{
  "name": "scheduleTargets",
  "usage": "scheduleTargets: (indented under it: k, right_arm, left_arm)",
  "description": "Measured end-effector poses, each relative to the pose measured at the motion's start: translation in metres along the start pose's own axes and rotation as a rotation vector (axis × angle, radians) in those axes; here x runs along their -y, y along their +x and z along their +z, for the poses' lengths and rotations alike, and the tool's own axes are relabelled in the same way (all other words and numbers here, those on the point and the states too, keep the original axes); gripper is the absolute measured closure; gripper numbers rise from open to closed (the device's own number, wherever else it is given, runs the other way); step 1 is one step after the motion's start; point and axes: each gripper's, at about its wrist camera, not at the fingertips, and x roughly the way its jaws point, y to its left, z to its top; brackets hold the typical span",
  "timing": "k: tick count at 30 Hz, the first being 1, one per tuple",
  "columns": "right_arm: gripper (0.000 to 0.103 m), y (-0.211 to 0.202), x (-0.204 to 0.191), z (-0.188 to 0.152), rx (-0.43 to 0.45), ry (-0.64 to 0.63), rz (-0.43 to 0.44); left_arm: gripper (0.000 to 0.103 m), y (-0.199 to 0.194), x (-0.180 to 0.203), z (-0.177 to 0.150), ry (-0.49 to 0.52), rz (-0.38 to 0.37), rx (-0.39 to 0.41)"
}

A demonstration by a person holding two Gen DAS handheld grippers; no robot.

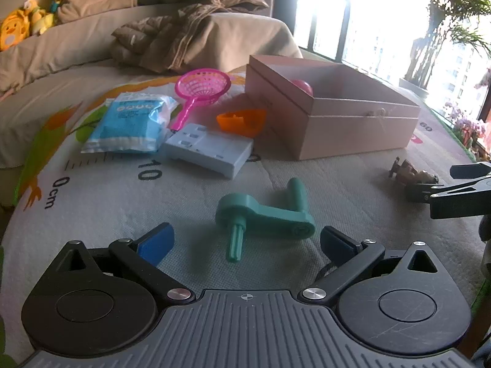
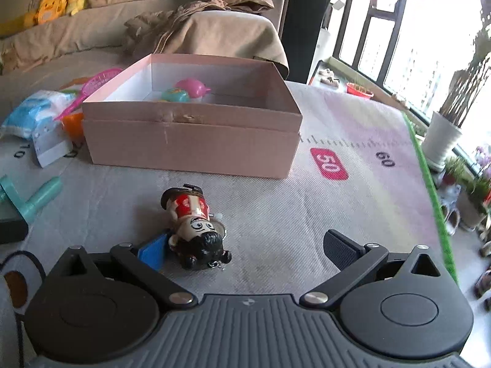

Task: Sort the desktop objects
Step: 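Grasp the black-and-white figurine with the right gripper, then lift the figurine with the right gripper while the left gripper grasps the teal crank toy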

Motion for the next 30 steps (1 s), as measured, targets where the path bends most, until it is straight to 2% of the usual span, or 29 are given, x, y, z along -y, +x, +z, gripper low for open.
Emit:
scheduleTargets:
  k: [7,30]
  right_arm:
    - [0.0,0.007,0.012,-0.003,-0.021,0.102,0.074]
    - [0.0,0.007,0.007,-0.006,-0.009,0.107,0.067]
  left_arm:
    - [0.0,0.003,0.009,0.0,0.042,0.037,-0.02]
    - [0.0,0.001,0.005,0.0,0.062,0.046,-0.024]
